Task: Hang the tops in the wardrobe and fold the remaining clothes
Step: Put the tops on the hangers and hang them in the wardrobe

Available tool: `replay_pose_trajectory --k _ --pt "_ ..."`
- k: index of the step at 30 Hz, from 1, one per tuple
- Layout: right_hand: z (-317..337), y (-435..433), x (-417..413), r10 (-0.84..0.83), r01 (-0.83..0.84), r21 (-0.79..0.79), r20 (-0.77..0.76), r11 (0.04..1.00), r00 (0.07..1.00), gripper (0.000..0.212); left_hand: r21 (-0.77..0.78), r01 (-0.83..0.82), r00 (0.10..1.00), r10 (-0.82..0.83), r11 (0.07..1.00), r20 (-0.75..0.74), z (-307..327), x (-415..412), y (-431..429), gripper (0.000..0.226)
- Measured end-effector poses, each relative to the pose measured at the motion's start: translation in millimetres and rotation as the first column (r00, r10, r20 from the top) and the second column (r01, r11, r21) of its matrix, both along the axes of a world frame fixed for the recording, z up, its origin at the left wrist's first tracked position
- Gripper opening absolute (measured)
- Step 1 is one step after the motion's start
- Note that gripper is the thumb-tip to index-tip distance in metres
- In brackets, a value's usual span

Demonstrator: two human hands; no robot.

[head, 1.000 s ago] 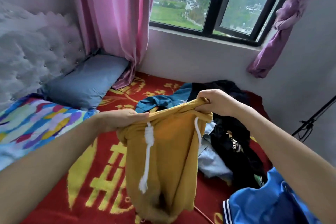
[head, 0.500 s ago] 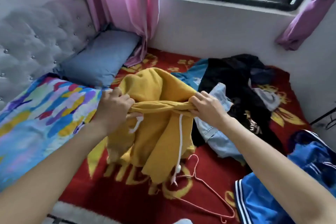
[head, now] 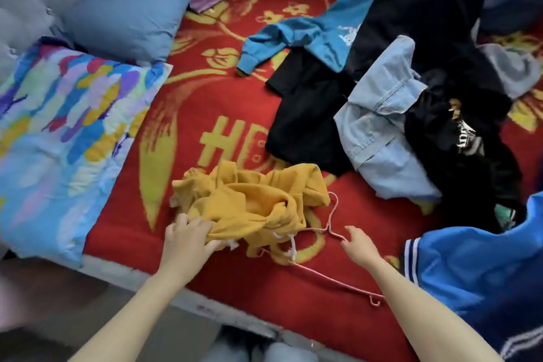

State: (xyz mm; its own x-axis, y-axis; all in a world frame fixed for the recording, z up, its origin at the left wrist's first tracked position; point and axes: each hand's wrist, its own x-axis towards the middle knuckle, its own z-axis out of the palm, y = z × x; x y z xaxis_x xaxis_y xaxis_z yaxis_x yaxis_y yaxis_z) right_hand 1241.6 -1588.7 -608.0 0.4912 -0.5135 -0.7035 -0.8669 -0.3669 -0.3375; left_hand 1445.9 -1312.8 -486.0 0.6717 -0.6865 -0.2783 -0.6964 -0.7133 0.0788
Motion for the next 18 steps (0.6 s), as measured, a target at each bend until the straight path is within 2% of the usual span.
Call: replay_pose_trajectory --k 2,7,11,15,18 --pt "-28 -5 -13 -0.001 0.006 0.051 -0.107 0.999 0.994 0.048 -0.060 -0.076 0.997 0.075 0.995 -0.021 -15 -6 9 0.036" --pt "-64 -12 3 0.016 -0.004 0.106 -0.109 0.994 0.994 0.057 -0.123 -0.150 0.988 0.147 0.981 -0.037 -23 -10 20 0.040" --pt "-83 -11 9 0.077 -0.060 0.083 -0.222 0.995 0.972 0.065 -0.152 -0.248 0.965 0.230 0.957 -0.124 -26 -15 26 0.025" --pt "-85 10 8 0.188 -0.206 -0.033 -0.284 0.978 0.940 0.053 -0.143 -0.279 0.954 0.257 0.950 -0.154 -25 -12 30 0.027" --pt "-85 24 -2 0.135 -0.150 -0.029 -0.290 0.988 0.948 0.040 -0.156 -0.259 0.962 0.239 0.953 -0.134 -24 -12 29 0.028"
